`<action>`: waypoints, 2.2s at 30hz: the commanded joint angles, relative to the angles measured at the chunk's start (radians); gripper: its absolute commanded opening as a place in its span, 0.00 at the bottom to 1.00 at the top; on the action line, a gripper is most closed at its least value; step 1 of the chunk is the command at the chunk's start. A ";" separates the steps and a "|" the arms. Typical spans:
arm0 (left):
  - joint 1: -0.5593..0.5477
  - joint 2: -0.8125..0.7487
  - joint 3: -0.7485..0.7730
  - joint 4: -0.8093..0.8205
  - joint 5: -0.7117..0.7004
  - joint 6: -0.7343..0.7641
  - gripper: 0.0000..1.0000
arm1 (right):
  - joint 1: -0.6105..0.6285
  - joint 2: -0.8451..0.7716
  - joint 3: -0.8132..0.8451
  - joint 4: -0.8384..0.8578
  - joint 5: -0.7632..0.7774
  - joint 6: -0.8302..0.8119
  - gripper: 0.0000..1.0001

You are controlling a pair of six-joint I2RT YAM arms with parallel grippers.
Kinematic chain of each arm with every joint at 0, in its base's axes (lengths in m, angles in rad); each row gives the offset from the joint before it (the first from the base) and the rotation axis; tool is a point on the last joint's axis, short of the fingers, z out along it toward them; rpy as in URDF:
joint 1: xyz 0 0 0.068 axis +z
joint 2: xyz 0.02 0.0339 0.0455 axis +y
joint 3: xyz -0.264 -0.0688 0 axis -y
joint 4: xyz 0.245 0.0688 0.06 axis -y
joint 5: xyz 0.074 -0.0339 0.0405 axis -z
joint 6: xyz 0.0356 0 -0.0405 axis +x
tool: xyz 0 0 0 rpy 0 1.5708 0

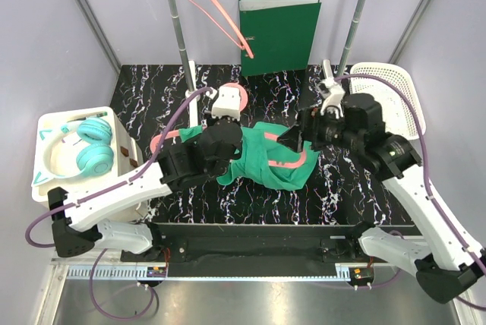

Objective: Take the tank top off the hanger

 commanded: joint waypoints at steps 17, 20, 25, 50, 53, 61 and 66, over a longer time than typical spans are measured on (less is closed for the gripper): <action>0.016 -0.080 0.012 0.038 0.028 -0.040 0.00 | 0.312 0.137 -0.022 0.225 0.195 0.067 0.62; 0.016 -0.094 0.014 0.023 0.053 -0.069 0.00 | 0.312 0.175 -0.025 0.248 0.206 0.055 0.68; 0.016 -0.101 0.012 0.012 0.074 -0.091 0.00 | 0.314 0.232 -0.025 0.298 0.189 0.058 0.59; 0.023 -0.253 -0.092 0.009 -0.062 -0.112 0.00 | 0.312 -0.232 -0.306 0.107 0.519 0.144 0.00; 0.023 -0.282 -0.100 0.021 -0.062 -0.115 0.00 | 0.312 -0.301 -0.377 0.084 0.504 0.184 0.00; 0.023 -0.330 -0.118 0.056 -0.051 -0.092 0.00 | 0.312 -0.427 -0.474 0.069 0.475 0.235 0.00; 0.023 -0.324 -0.101 0.075 0.031 -0.076 0.00 | 0.312 -0.385 -0.501 0.113 0.378 0.192 0.02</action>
